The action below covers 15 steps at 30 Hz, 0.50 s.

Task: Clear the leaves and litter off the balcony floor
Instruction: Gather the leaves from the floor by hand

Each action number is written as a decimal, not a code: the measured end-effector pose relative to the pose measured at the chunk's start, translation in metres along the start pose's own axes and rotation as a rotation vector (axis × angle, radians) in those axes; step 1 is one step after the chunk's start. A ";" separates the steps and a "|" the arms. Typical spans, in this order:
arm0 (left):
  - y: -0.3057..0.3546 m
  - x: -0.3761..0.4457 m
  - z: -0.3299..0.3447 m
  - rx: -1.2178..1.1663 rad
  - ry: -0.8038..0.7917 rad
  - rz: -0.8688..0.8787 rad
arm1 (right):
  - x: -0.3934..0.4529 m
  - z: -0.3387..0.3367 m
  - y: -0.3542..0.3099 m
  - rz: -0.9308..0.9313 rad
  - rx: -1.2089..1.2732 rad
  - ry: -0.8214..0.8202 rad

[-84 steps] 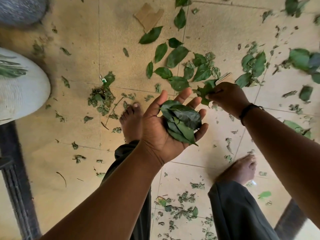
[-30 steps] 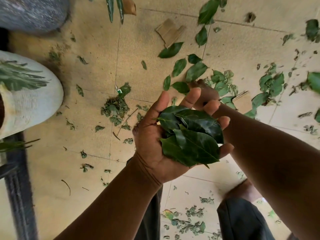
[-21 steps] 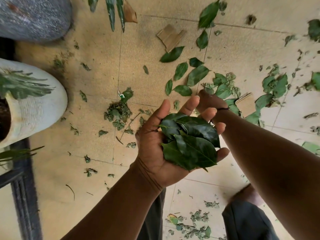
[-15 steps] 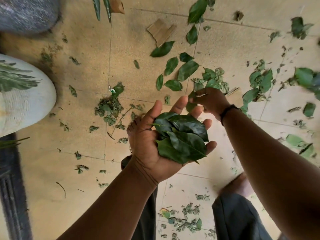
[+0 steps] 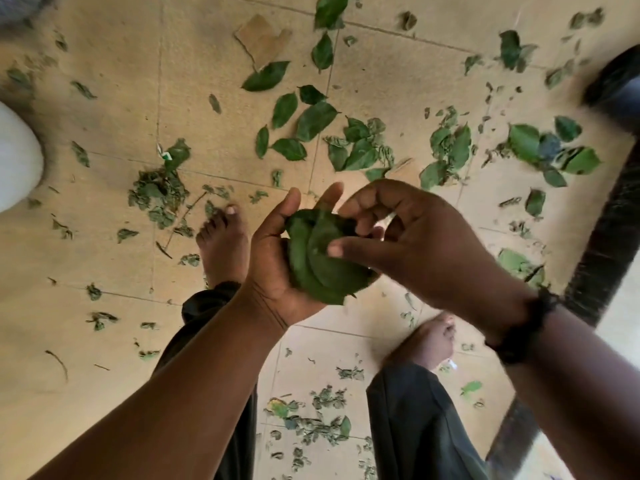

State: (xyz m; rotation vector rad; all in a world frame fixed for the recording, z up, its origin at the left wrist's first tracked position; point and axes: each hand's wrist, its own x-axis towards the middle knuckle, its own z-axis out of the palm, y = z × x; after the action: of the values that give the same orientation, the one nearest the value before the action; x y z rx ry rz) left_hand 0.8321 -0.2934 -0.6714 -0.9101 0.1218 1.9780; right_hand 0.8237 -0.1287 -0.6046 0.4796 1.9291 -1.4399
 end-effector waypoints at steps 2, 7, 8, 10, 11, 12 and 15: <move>-0.006 0.007 -0.005 -0.028 -0.022 -0.051 | -0.006 0.003 0.003 -0.074 -0.053 0.168; -0.011 0.015 -0.010 -0.024 -0.052 -0.097 | 0.020 -0.031 0.034 0.010 0.286 0.548; -0.009 0.015 -0.008 -0.020 -0.045 -0.091 | 0.030 -0.036 0.046 0.077 0.296 0.574; -0.007 0.016 -0.005 0.001 -0.045 -0.087 | 0.049 -0.040 0.067 0.224 0.226 0.543; -0.007 0.016 -0.004 0.015 -0.054 -0.088 | 0.058 -0.040 0.077 0.269 0.222 0.499; -0.005 0.017 -0.003 0.027 -0.065 -0.091 | 0.067 -0.038 0.085 0.286 0.239 0.456; 0.001 0.018 0.000 0.048 -0.083 -0.106 | 0.096 -0.027 0.109 0.304 0.179 0.381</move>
State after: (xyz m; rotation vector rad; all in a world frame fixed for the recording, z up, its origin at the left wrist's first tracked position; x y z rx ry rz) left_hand 0.8259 -0.2815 -0.6838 -0.7864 0.0717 1.9037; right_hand 0.8182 -0.0777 -0.7435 1.1496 1.9084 -1.3977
